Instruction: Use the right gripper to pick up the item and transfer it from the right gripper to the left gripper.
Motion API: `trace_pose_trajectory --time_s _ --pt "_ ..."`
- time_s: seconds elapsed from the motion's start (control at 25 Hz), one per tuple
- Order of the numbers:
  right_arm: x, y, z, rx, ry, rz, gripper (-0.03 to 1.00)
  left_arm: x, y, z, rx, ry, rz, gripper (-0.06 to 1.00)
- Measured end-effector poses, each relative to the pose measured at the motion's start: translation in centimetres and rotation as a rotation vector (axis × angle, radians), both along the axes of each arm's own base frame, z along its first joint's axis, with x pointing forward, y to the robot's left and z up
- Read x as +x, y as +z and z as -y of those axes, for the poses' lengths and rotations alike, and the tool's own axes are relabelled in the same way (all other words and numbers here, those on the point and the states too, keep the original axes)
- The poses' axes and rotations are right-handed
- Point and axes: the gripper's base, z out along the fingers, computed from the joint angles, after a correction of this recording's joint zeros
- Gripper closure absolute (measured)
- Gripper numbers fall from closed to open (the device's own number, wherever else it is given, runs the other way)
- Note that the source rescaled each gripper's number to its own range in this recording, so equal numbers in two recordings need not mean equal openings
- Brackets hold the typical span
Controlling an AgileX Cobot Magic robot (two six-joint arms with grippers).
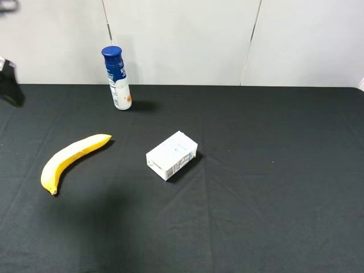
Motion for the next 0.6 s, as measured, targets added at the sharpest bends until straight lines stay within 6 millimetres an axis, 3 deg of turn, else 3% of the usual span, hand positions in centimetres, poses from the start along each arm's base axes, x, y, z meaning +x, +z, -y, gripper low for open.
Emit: trace_pose_trajectory --time_s 0.32,0.44,0.6 --pt "0.0 0.0 0.0 0.0 0.0 0.0 -0.03 -7.2 3.7 -1.1 -0.006 0.003 0.079 -0.06" --pt "0.0 0.0 0.0 0.0 0.0 0.0 -0.03 -10.0 3.4 -1.5 -0.004 -0.012 0.125 -0.06" --pt "0.0 0.0 0.0 0.0 0.0 0.0 -0.03 -13.7 1.0 -2.0 0.01 -0.049 0.155 -0.06"
